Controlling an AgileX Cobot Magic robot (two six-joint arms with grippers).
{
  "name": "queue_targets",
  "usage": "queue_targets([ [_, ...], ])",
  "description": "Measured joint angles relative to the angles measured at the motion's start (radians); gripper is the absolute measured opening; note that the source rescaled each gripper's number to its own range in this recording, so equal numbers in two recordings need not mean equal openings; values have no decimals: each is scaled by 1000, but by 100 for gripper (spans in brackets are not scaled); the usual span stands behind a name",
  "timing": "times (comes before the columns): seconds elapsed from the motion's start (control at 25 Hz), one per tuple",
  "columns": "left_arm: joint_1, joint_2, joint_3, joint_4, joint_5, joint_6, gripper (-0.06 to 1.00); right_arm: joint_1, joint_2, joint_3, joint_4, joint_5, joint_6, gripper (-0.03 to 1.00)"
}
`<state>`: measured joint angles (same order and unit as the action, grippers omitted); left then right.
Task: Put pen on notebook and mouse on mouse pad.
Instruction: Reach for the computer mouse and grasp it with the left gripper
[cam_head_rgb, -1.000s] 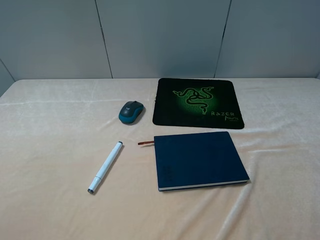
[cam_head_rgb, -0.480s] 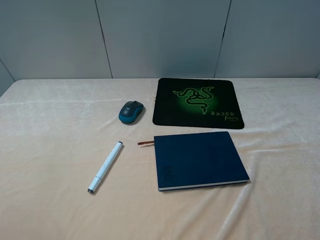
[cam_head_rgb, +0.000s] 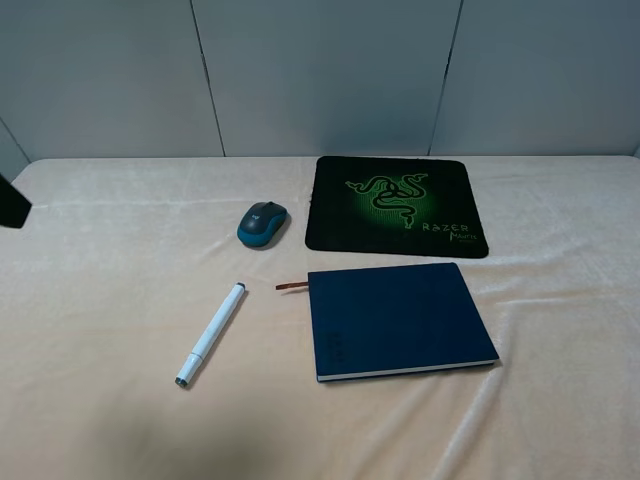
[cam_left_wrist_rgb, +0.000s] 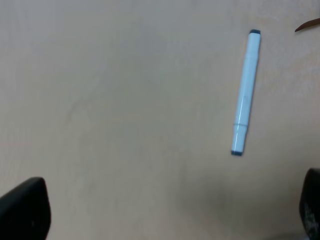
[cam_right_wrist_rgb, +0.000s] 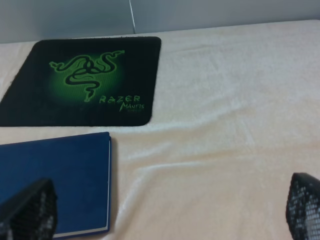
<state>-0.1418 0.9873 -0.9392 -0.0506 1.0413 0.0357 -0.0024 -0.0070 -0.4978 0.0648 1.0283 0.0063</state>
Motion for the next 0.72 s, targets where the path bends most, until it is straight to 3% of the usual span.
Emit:
queue_targets([
  [0.72, -180, 756, -460, 4, -42, 1, 100, 0, 0, 0, 0, 0, 0, 100],
])
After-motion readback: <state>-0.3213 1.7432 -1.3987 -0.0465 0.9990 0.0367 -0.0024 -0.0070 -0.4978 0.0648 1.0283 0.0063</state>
